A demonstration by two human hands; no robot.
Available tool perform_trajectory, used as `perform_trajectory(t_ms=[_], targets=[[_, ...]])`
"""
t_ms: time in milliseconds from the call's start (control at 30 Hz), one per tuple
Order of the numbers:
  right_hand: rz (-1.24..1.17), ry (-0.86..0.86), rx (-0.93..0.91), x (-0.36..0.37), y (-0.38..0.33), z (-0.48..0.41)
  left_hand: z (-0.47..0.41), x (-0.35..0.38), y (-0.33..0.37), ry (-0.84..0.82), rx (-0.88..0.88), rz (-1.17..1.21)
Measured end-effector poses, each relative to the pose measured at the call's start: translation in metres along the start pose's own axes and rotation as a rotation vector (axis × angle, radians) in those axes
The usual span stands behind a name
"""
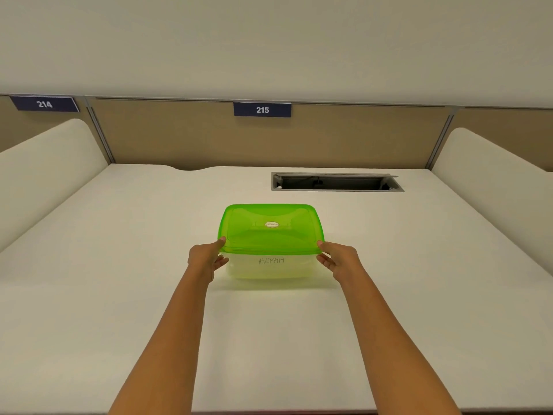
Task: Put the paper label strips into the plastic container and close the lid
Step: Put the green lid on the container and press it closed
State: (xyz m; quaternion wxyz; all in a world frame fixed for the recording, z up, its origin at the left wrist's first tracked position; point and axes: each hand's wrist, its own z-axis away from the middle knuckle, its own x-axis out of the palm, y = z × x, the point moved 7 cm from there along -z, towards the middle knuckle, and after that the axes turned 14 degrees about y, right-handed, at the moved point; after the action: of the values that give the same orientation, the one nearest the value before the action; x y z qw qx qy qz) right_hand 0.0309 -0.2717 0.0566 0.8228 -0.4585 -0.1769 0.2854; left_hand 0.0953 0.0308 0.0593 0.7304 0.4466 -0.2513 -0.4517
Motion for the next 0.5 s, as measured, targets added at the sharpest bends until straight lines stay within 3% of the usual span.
perform_trajectory(t_ms=[500], targets=[[0.043,0.041,-0.01,-0.0018,-0.0023,-0.001,-0.0063,-0.0045,0.0002,0.114,0.007,-0.005]])
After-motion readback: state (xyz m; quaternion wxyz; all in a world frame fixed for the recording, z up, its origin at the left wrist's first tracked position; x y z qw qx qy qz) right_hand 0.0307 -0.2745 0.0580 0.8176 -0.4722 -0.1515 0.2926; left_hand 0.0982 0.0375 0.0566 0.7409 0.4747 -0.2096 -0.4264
